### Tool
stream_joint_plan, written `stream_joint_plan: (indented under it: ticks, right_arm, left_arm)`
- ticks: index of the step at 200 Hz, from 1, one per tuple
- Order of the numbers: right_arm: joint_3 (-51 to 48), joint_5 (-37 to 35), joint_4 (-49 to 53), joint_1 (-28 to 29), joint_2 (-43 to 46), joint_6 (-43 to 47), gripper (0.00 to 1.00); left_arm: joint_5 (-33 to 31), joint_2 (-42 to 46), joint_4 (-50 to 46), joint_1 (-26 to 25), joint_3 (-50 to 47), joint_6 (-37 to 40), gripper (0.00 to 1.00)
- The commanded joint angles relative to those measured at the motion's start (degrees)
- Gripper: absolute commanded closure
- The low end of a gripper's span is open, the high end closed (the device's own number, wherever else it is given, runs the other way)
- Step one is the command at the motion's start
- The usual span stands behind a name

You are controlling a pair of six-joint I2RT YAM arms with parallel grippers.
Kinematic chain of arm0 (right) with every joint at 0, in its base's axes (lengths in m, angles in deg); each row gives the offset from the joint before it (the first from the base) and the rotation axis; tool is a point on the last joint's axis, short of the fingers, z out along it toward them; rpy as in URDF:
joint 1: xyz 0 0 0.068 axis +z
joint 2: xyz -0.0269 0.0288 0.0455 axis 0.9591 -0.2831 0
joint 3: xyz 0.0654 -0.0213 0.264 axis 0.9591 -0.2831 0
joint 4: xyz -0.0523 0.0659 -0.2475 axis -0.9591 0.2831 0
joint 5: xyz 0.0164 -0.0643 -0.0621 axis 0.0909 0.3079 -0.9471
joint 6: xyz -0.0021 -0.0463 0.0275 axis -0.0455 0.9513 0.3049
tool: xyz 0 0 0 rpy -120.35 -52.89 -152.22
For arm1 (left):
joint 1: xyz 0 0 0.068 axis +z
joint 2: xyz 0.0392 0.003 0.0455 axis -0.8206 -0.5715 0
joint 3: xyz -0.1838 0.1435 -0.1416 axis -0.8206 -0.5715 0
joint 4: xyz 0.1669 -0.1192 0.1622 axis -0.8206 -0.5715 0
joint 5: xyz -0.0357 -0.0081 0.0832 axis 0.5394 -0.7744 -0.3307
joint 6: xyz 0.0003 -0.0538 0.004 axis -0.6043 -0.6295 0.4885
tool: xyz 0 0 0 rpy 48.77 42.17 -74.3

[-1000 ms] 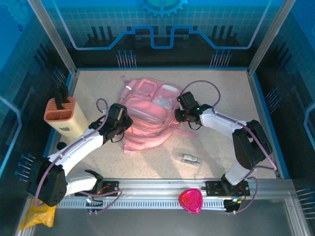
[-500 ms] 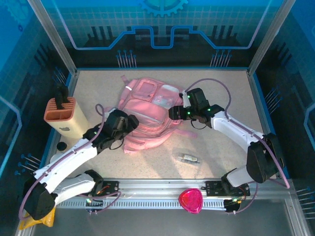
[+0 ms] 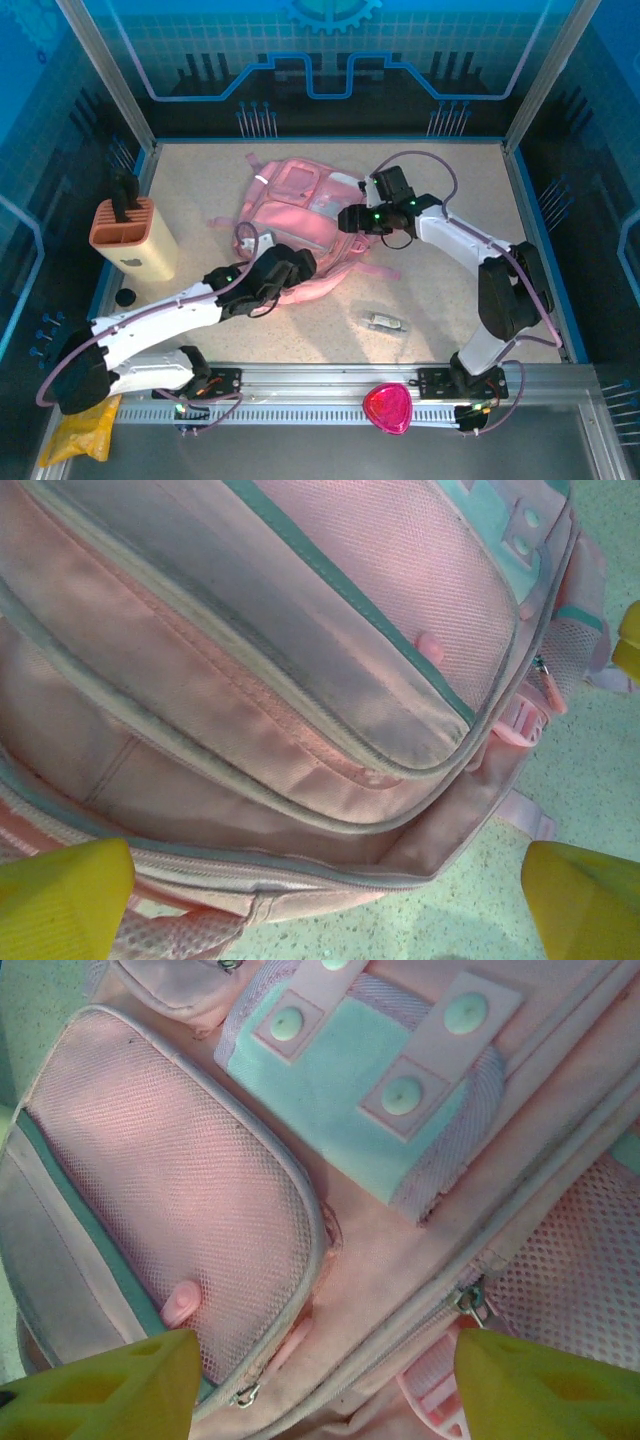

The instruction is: Pack the student bag

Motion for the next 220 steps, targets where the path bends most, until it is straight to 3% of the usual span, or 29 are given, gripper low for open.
stream_joint_plan:
  ticks: [1, 48, 148, 220]
  right_arm:
    - [1.1, 2.2, 0.8, 0.2, -1.5, -1.4, 0.34]
    - [4.6, 5.4, -0.6, 0.3, -6.7, 0.3, 0.49]
    - [8.3, 7.7, -1.7, 1.1, -13.9, 1.9, 0.55]
    - [10.4, 7.2, -1.0, 2.4, -15.4, 2.3, 0.66]
  left_arm:
    - [-4.8, -1.7, 1.4, -1.2, 2.2, -1.7, 0.01]
    - [-5.1, -4.6, 3.1, -1.6, 2.1, -2.6, 0.01]
    - [-5.6, -8.1, 4.2, -1.5, 2.6, -4.2, 0.01]
    - [-2.1, -7.7, 8.9, 2.8, 0.6, -5.6, 0.01]
